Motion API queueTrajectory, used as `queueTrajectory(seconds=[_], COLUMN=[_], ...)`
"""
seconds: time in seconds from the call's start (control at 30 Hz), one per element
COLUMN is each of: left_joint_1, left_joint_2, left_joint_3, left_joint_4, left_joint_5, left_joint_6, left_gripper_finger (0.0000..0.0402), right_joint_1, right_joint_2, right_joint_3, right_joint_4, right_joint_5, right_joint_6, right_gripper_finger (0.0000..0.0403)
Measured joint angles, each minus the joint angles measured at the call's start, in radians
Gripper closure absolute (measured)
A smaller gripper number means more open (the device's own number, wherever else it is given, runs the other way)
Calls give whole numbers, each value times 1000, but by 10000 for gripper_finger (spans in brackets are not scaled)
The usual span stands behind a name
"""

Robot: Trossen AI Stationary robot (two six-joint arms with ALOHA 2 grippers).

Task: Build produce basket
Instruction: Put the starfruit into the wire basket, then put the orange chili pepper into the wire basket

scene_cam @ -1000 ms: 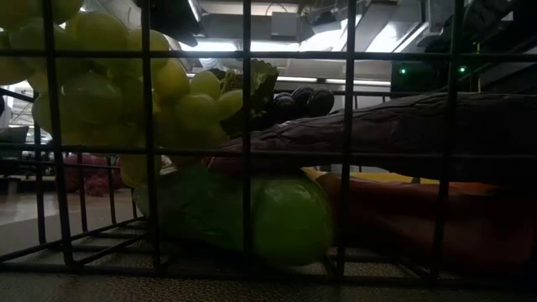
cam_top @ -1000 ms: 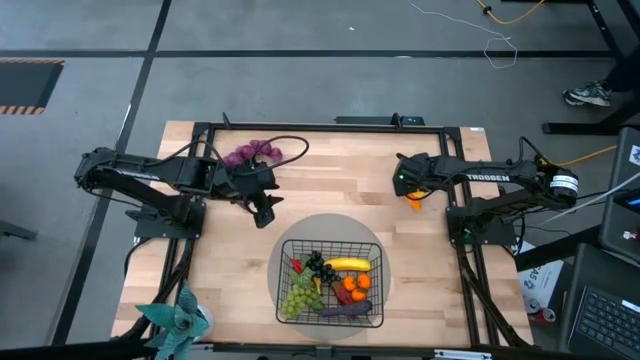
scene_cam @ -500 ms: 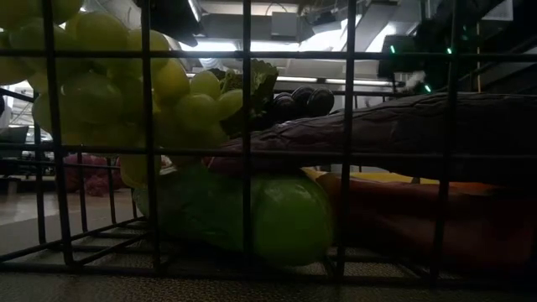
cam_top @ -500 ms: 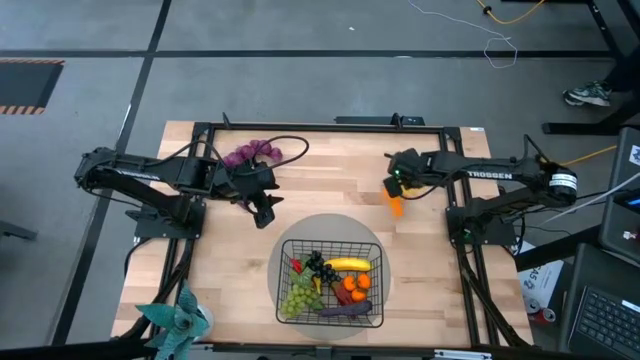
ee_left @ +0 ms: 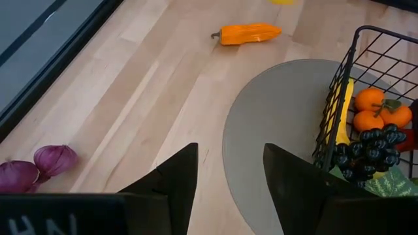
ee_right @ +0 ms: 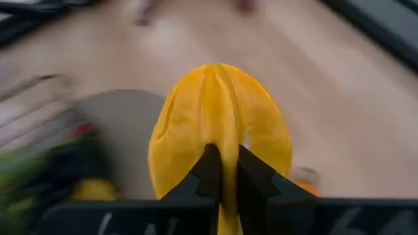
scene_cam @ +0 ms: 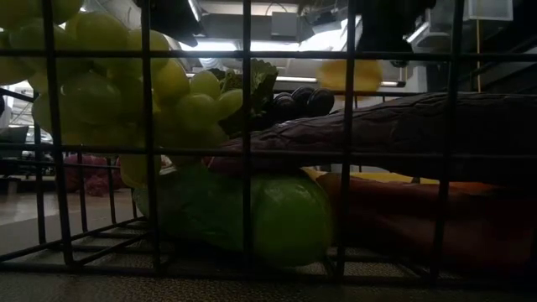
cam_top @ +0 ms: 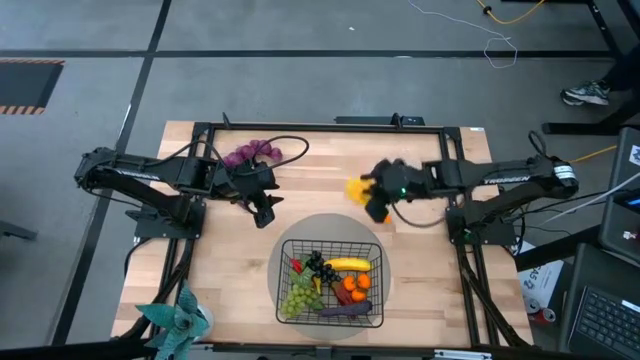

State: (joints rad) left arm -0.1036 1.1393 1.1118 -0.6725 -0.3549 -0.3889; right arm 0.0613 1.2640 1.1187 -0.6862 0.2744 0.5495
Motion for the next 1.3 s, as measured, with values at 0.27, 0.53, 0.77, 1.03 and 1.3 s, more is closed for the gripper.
queueTrajectory(seconds=[0.27, 0.53, 0.77, 1.03, 1.3], left_joint_1=[0, 0, 0, 0, 0], left_joint_2=[0, 0, 0, 0, 0], left_joint_3=[0, 0, 0, 0, 0], left_joint_4=[0, 0, 0, 0, 0], left_joint_5=[0, 0, 0, 0, 0], left_joint_6=[2, 7, 6, 7, 7], left_gripper_finger=[234, 234, 234, 234, 234], right_joint_1=[231, 356, 368, 367, 359], right_joint_2=[3, 52, 100, 125, 125], right_joint_3=[1, 1, 1, 1, 1], right_joint_4=[126, 145, 204, 251, 250], right_joint_5=[-106, -104, -137, -138, -115], right_joint_6=[40, 99, 127, 127, 127], right_gripper_finger=[374, 373, 360, 269, 244])
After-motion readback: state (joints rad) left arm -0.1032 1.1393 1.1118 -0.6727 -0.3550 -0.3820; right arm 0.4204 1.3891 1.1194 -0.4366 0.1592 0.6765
